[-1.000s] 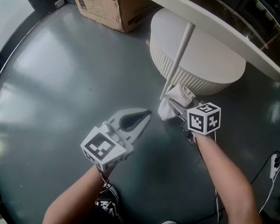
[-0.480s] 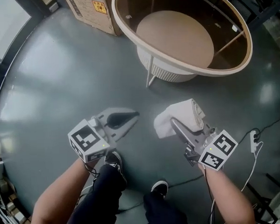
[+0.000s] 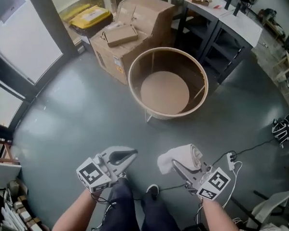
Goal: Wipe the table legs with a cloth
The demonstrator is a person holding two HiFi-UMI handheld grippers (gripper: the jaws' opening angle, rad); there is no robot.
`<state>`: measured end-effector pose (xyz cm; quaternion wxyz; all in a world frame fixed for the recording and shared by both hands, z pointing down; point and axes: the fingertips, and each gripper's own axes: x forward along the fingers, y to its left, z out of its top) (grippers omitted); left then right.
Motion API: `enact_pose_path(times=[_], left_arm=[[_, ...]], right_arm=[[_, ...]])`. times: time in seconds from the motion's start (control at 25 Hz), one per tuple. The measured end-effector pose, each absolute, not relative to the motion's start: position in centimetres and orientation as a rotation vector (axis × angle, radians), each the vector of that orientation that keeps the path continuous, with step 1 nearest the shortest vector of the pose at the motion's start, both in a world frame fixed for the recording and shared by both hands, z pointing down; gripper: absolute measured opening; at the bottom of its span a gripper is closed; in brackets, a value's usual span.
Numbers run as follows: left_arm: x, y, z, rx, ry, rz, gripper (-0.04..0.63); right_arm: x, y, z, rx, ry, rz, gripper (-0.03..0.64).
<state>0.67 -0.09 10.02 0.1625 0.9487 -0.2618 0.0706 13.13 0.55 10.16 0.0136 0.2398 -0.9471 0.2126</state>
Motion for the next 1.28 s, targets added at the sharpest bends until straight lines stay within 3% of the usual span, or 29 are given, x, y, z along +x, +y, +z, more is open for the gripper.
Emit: enact_pose_path(times=[0.2, 0.44, 0.8, 1.28], left_arm=[[1.2, 4.4, -8.7, 2.784, -0.805, -0.013, 0.005], [1.8, 13.2, -18.7, 2.913, -0.733, 0.110, 0.005], [0.4, 22.7, -22.7, 3.013, -0.533, 0.023, 0.005], [-10.4, 30.7, -26.6, 3.035, -0.516, -0.156, 0.005]], right_arm=[[14.8, 5.6, -5.9, 0.668, -3.066, 0.607, 0.077], [14.6, 11.5, -17.2, 0.647, -3.121, 0.402, 0.077], [13.5, 20.8, -25.0, 0.845, -3.061, 0.216, 0.077], [2.9, 32.0, -26.8, 0.969, -3.100, 0.341, 0.077]])
